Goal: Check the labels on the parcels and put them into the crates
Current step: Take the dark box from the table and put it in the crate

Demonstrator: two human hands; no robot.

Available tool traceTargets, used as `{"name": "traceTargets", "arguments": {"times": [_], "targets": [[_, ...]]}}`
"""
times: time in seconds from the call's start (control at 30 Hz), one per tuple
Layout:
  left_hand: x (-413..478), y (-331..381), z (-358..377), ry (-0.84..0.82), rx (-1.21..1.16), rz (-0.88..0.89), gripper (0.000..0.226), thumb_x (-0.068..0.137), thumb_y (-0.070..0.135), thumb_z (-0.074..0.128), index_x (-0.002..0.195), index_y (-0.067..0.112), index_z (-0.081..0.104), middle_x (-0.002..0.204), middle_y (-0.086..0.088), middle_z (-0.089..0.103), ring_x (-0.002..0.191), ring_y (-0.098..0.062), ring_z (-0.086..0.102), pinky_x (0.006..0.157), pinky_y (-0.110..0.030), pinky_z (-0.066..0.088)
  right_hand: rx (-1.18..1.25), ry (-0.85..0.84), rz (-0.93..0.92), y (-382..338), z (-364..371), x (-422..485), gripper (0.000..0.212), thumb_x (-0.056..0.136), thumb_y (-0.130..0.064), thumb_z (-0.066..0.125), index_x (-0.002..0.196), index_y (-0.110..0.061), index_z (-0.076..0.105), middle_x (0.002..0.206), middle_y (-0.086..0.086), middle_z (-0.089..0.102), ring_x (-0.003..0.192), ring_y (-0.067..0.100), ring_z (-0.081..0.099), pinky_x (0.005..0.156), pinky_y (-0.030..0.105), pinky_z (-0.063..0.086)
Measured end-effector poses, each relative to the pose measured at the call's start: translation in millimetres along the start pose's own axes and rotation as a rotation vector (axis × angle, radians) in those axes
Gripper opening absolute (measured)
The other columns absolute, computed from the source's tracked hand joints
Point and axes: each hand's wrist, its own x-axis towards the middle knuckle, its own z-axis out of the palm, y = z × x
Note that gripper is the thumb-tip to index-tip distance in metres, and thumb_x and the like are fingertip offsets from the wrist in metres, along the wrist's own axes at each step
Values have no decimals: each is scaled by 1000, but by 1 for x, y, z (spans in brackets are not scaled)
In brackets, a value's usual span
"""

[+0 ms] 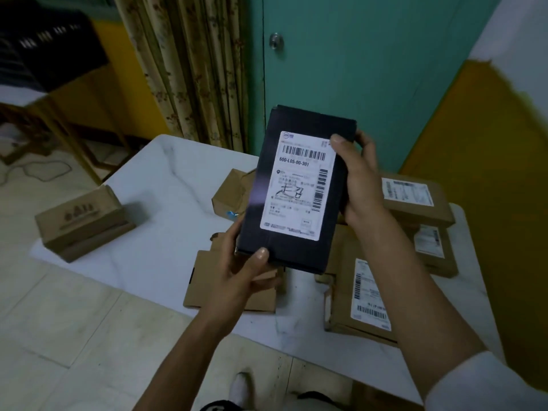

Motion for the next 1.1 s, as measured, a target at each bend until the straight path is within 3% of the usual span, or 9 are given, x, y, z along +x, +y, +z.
{"name": "traceTargets", "arguments": {"times": [0.07,0.17,0.3,0.4,0.63,0.83,0.97,1.1], "targets": [[2,-4,5,63,-77,0,58,81,26,65,134,39,43,127,3,61,106,-28,65,75,-31,56,-42,-33,-1,8,4,-5,48,83,-28,71,125,-34,47,102,1,72,87,16,72,66,29,57],[7,-4,12,126,-114,70,64,83,20,63,141,31,39,133,-1,57,115,-23,61,82,-32,55,-142,-123,12,33,12,-30,65,88,-33,66,144,-33,33,120,-6,67,101,11,68,79,32,59],[12,4,4,191,-143,145,69,81,22,70,142,31,39,132,-1,58,119,-25,59,84,-31,54,-204,-207,-17,65,17,-67,62,85,-40,66,140,-42,36,118,-30,61,109,-7,58,80,11,51],[6,3,-2,193,-139,154,71,77,27,72,140,34,41,131,-1,59,120,-26,57,85,-32,54,-208,-230,4,73,17,-77,68,82,-45,66,142,-42,34,127,-26,57,117,-5,54,91,15,49],[-12,-4,-2,275,-149,136,68,81,24,71,139,37,40,129,2,61,114,-30,61,82,-34,55,-217,-270,12,78,19,-83,72,78,-43,70,142,-33,39,126,-18,62,117,1,57,91,22,52],[-38,-11,-22,382,-61,141,65,79,35,70,137,43,41,127,8,61,117,-19,60,81,-29,55,-209,-309,50,97,36,-101,68,82,-30,70,143,-18,42,119,-18,66,110,-1,61,80,12,50],[-58,-12,-58,473,-11,130,67,75,40,71,135,46,43,123,9,63,113,-18,62,78,-26,55,-218,-374,73,113,69,-114,69,80,-31,71,142,-19,44,122,-11,65,111,4,61,78,14,52],[-80,-4,-110,576,-4,141,69,71,43,72,134,37,43,119,8,65,110,-20,64,77,-27,55,-201,-451,130,135,124,-128,74,76,-33,73,143,-23,42,125,-10,63,107,2,62,73,17,54]]}}
